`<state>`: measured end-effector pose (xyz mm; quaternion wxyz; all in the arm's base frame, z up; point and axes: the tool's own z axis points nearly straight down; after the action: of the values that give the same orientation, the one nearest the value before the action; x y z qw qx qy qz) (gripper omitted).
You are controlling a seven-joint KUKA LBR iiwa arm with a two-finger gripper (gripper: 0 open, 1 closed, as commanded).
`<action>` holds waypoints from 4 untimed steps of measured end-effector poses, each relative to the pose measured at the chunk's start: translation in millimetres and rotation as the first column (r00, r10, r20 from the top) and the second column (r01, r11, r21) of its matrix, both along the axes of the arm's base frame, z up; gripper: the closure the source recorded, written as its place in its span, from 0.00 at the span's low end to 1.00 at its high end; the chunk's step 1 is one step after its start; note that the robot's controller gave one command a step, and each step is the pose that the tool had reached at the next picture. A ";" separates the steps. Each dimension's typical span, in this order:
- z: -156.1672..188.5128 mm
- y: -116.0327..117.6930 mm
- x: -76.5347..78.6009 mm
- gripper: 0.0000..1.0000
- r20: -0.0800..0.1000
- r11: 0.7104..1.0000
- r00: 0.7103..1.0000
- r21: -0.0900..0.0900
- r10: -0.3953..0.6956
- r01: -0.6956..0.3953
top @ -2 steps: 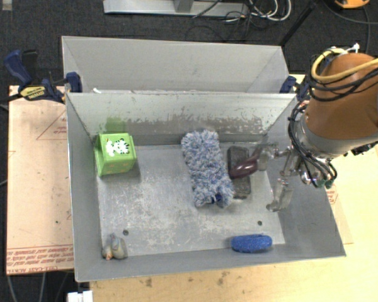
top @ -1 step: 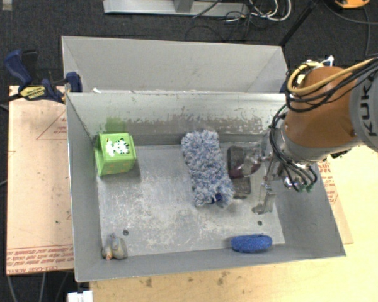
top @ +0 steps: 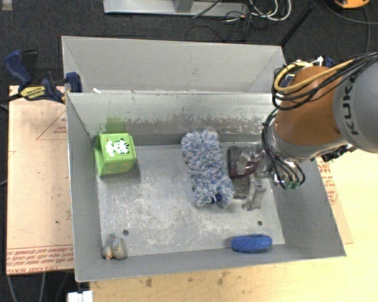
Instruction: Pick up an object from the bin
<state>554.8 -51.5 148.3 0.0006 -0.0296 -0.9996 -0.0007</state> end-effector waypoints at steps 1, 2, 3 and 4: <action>-74.2 40.9 0.5 1.00 0.006 0.919 0.919 -0.004 0.394 -0.394; -76.8 43.0 0.1 1.00 0.006 0.918 0.918 -0.004 0.397 -0.397; -47.1 59.7 -1.6 1.00 0.002 0.920 0.920 -0.001 0.392 -0.392; -79.4 59.2 12.9 0.00 -0.001 0.923 0.923 0.001 0.386 -0.386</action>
Offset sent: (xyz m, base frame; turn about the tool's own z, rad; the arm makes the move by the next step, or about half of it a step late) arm 0.0000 0.0000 0.0000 0.0000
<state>567.7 7.7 68.9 0.0015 0.1676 -0.9859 -0.0010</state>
